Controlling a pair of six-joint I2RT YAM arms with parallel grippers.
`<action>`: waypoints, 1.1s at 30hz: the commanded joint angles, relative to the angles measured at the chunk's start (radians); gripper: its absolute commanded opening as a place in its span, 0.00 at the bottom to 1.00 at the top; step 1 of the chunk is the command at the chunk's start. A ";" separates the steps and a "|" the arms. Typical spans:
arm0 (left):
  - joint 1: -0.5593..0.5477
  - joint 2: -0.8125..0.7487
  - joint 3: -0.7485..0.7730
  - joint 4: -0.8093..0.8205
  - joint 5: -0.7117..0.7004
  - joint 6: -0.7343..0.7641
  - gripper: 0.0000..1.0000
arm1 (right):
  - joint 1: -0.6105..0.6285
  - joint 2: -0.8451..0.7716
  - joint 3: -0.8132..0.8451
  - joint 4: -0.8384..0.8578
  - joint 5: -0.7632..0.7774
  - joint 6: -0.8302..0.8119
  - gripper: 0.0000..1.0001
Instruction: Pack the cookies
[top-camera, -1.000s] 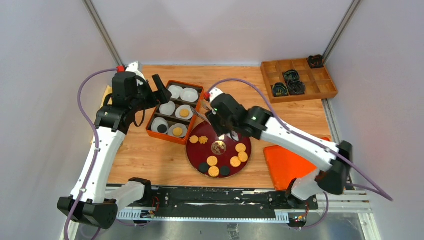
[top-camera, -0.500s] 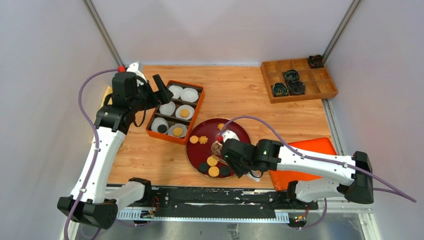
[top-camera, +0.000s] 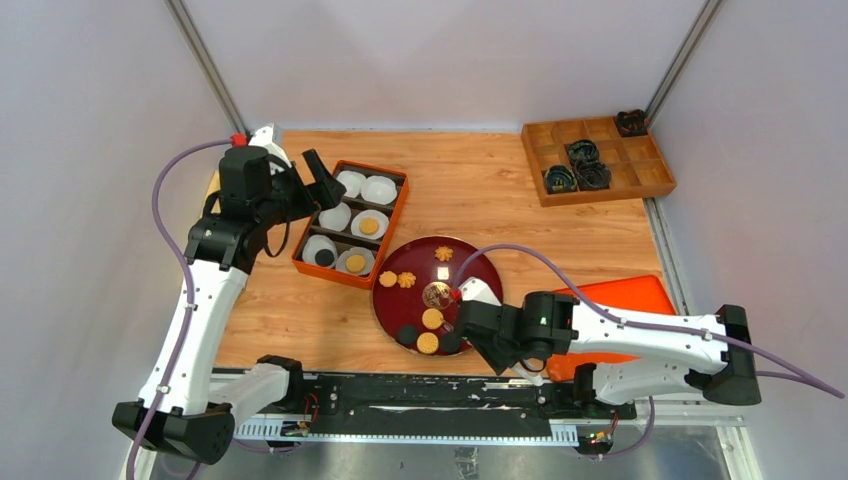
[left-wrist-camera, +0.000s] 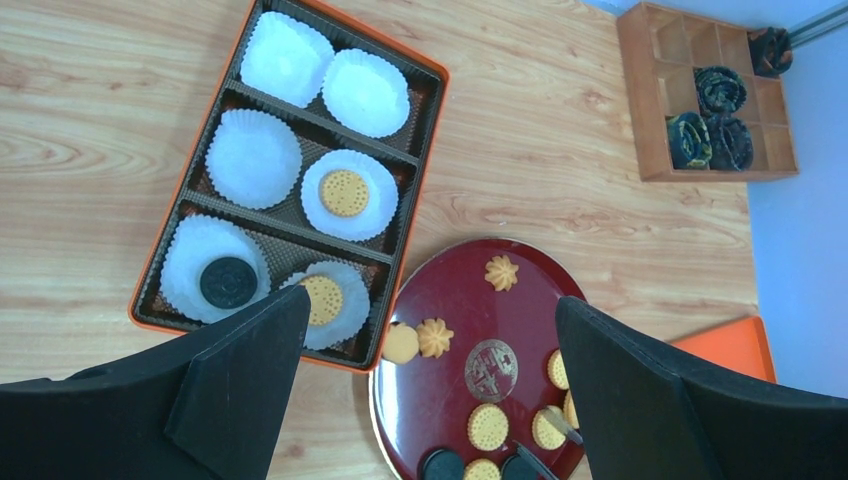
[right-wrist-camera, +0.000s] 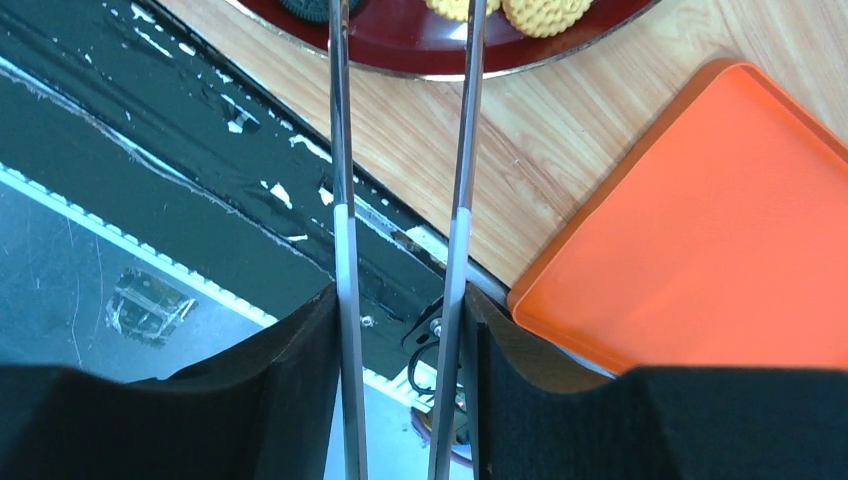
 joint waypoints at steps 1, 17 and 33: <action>-0.002 -0.006 -0.016 0.009 0.029 -0.013 1.00 | 0.052 -0.008 0.059 -0.107 0.002 0.039 0.47; -0.002 -0.029 -0.034 0.011 0.015 -0.004 1.00 | 0.080 0.157 0.103 -0.041 0.055 -0.008 0.51; -0.002 -0.039 -0.016 -0.011 -0.010 0.010 1.00 | -0.004 0.263 0.157 0.060 -0.015 -0.059 0.50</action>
